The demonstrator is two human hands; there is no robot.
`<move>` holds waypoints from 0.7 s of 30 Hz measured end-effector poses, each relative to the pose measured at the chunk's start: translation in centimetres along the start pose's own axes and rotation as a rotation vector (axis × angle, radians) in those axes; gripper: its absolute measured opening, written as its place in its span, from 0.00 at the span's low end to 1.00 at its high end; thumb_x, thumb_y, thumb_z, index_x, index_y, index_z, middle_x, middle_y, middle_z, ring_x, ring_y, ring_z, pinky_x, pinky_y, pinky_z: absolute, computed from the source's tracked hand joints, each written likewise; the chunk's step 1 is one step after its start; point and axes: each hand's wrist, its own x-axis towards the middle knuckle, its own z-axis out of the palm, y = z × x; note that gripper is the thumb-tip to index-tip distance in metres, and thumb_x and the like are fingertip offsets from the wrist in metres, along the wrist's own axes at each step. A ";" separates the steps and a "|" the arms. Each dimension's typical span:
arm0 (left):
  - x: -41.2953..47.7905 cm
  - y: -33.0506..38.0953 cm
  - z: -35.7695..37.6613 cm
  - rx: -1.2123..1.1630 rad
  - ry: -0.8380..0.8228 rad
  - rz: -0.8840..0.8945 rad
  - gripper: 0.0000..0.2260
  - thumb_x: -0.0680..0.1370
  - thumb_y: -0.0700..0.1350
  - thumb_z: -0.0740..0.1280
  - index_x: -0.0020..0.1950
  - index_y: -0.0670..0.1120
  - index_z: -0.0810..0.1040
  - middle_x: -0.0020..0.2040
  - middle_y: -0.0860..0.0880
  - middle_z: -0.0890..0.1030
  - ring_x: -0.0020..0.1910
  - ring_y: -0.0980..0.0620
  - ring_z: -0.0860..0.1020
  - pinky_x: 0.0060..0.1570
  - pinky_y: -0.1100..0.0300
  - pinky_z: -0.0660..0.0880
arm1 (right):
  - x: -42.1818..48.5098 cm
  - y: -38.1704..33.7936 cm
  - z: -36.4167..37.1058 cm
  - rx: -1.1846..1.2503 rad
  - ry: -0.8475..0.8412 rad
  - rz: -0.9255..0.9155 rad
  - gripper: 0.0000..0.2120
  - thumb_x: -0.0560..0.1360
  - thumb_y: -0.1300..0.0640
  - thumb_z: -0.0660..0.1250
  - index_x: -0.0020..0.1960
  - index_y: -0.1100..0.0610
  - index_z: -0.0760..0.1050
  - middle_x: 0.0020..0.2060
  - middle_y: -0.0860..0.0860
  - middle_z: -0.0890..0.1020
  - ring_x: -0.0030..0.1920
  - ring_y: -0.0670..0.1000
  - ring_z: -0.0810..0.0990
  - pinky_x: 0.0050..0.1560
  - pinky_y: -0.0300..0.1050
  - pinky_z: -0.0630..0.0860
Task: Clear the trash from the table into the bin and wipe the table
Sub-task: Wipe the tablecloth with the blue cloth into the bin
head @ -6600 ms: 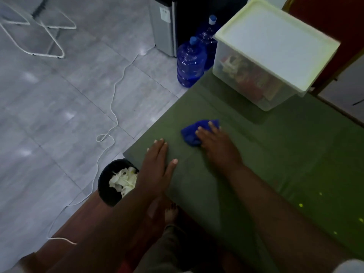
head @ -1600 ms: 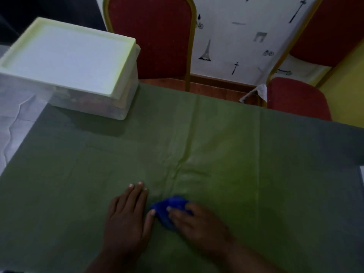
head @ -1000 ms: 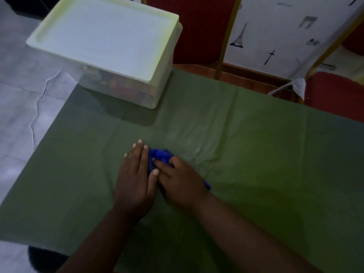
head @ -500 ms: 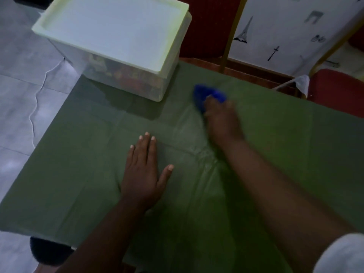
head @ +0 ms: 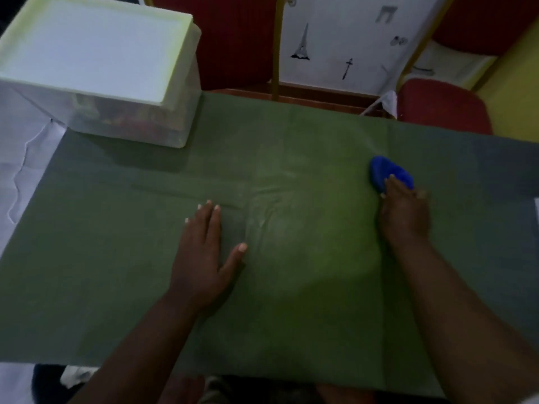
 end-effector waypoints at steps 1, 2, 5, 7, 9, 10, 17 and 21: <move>-0.5 0.7 0.5 -0.006 -0.017 0.012 0.37 0.77 0.66 0.50 0.78 0.42 0.54 0.79 0.43 0.54 0.78 0.47 0.51 0.76 0.48 0.49 | -0.2 0.9 1.0 0.052 0.054 0.093 0.21 0.76 0.56 0.60 0.69 0.50 0.71 0.68 0.52 0.72 0.67 0.57 0.71 0.64 0.52 0.67; -0.9 2.4 1.4 -0.018 -0.037 0.039 0.37 0.77 0.66 0.50 0.78 0.43 0.53 0.79 0.44 0.53 0.78 0.48 0.50 0.76 0.49 0.48 | -1.5 1.2 0.4 -0.004 0.060 0.168 0.17 0.75 0.51 0.64 0.64 0.48 0.74 0.63 0.51 0.78 0.63 0.56 0.75 0.61 0.52 0.70; -1.8 6.8 3.8 -0.056 -0.088 0.098 0.37 0.78 0.66 0.49 0.79 0.44 0.52 0.80 0.45 0.52 0.79 0.50 0.47 0.77 0.49 0.48 | -9.4 -2.9 1.7 0.186 0.034 0.110 0.22 0.70 0.31 0.65 0.52 0.46 0.77 0.41 0.46 0.84 0.43 0.49 0.84 0.44 0.47 0.79; -2.3 8.4 4.9 -0.070 -0.105 0.116 0.36 0.78 0.65 0.50 0.78 0.42 0.55 0.79 0.45 0.53 0.79 0.50 0.48 0.77 0.50 0.47 | -15.8 -7.2 3.3 0.345 0.005 -0.254 0.19 0.75 0.32 0.60 0.55 0.43 0.77 0.44 0.42 0.83 0.42 0.42 0.81 0.44 0.40 0.77; -2.7 9.3 5.8 -0.088 -0.114 0.129 0.35 0.78 0.63 0.51 0.77 0.40 0.57 0.79 0.44 0.56 0.78 0.48 0.51 0.76 0.51 0.47 | -21.6 -7.6 3.2 0.391 -0.138 -0.656 0.14 0.82 0.44 0.57 0.60 0.47 0.77 0.54 0.44 0.81 0.47 0.49 0.78 0.49 0.45 0.75; -2.9 9.3 6.1 -0.087 -0.113 0.132 0.34 0.79 0.62 0.51 0.76 0.39 0.59 0.78 0.43 0.57 0.78 0.47 0.53 0.76 0.50 0.47 | -23.3 -6.0 3.2 0.265 -0.120 -0.808 0.13 0.82 0.50 0.59 0.62 0.51 0.77 0.60 0.49 0.80 0.47 0.54 0.77 0.49 0.48 0.75; -3.1 9.4 7.3 0.105 -0.119 0.141 0.36 0.78 0.65 0.48 0.74 0.39 0.64 0.76 0.41 0.62 0.77 0.45 0.56 0.76 0.48 0.50 | -14.1 12.9 -2.0 0.032 -0.013 -0.004 0.29 0.70 0.25 0.57 0.59 0.43 0.75 0.44 0.40 0.78 0.40 0.37 0.76 0.38 0.36 0.71; -2.9 10.3 7.4 0.133 -0.061 0.092 0.33 0.77 0.63 0.51 0.70 0.38 0.69 0.73 0.40 0.67 0.75 0.41 0.61 0.75 0.45 0.55 | -11.5 19.1 -2.8 -0.110 0.105 0.241 0.16 0.78 0.51 0.63 0.65 0.46 0.75 0.56 0.54 0.77 0.51 0.57 0.78 0.54 0.45 0.72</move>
